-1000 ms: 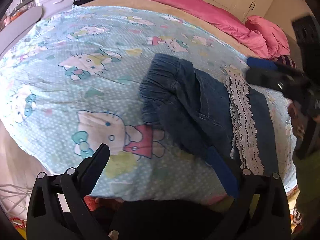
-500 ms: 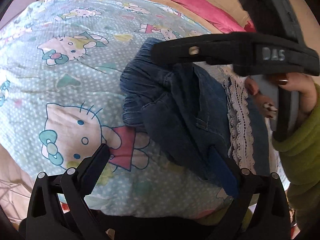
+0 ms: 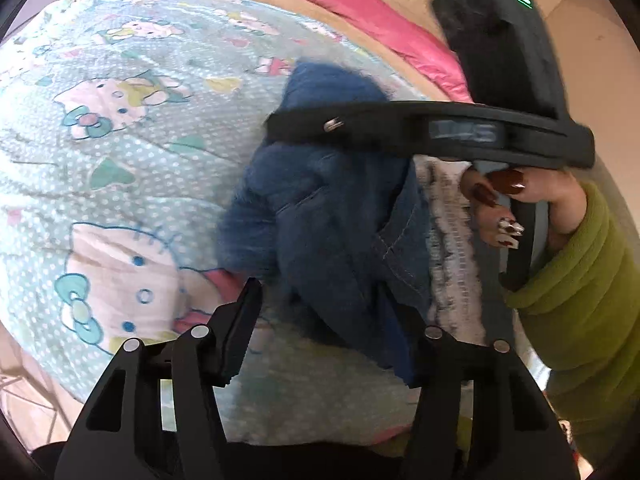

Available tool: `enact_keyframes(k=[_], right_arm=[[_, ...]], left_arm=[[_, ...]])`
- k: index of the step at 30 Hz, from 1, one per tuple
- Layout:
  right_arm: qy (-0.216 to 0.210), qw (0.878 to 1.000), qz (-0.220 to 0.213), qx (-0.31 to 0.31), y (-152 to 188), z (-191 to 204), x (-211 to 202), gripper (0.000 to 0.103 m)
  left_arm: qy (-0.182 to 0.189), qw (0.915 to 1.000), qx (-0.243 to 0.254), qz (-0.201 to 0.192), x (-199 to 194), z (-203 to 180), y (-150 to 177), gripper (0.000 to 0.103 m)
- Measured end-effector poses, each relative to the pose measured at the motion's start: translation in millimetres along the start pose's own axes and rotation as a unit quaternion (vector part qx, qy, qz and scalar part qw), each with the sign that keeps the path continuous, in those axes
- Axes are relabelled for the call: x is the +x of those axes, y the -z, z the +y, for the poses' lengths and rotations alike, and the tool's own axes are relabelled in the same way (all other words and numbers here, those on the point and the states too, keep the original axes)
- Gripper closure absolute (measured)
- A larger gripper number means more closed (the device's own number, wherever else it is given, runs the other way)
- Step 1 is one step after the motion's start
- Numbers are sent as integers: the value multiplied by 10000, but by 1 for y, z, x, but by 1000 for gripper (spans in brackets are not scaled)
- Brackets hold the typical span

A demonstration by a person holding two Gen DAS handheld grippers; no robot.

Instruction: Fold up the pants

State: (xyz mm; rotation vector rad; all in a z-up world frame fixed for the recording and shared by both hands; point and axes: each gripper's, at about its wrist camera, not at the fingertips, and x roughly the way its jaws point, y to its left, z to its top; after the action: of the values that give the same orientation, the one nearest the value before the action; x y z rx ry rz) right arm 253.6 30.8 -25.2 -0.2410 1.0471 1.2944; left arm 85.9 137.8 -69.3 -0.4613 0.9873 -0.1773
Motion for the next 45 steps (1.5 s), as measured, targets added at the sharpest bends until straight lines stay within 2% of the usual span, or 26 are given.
enact_keyframes(k=[7, 12, 15, 17, 21, 24, 27, 29, 31, 33, 34, 36, 37, 39, 43, 45], right_arm=[[-145, 9934, -1072, 387, 55, -1, -100, 78], [23, 9888, -1407, 504, 91, -2, -139, 78], [141, 9845, -1630, 634, 114, -7, -156, 72], [276, 9807, -1758, 811, 130, -13, -166, 63], [594, 9688, -2030, 1295, 168, -23, -190, 57], [980, 9603, -2048, 1619, 193, -24, -195, 54], [1077, 9555, -2009, 1872, 207, -24, -189, 49], [1086, 9547, -1925, 1992, 211, -25, -181, 43], [1175, 9550, -1771, 2069, 214, -28, -172, 43], [1463, 9559, -1269, 2208, 218, -34, -155, 43], [1763, 9536, -933, 2257, 223, -40, -147, 48], [2203, 9469, -557, 2273, 234, -44, -140, 61], [2264, 9458, -532, 2269, 237, -44, -140, 68], [2220, 9445, -642, 2334, 239, -42, -145, 68], [2238, 9461, -1038, 2100, 233, -26, -167, 60], [2205, 9473, -1260, 1951, 227, -18, -178, 59]], left_arm=[[283, 9992, 278, -75, -4, -36, -4, 46], [468, 9968, 646, -74, 0, -72, -4, 46], [583, 9942, 908, -4, 6, -95, -3, 47], [647, 9920, 1083, 36, 9, -108, 0, 47], [789, 9850, 1517, 251, 21, -132, 6, 46], [834, 9792, 1805, 413, 26, -144, 14, 44], [1057, 9735, 1920, 655, 32, -155, 24, 42], [967, 9693, 2107, 818, 43, -160, 28, 39], [898, 9670, 2151, 1028, 52, -160, 38, 38], [919, 9662, 2138, 1108, 57, -158, 42, 38], [921, 9655, 2168, 1108, 57, -158, 43, 38], [952, 9638, 2230, 1105, 56, -158, 45, 38], [963, 9638, 2224, 1111, 54, -157, 48, 38], [996, 9637, 2223, 1092, 54, -158, 49, 38], [1126, 9655, 2191, 844, 26, -152, 46, 37], [1097, 9684, 2139, 667, 13, -145, 45, 31]])
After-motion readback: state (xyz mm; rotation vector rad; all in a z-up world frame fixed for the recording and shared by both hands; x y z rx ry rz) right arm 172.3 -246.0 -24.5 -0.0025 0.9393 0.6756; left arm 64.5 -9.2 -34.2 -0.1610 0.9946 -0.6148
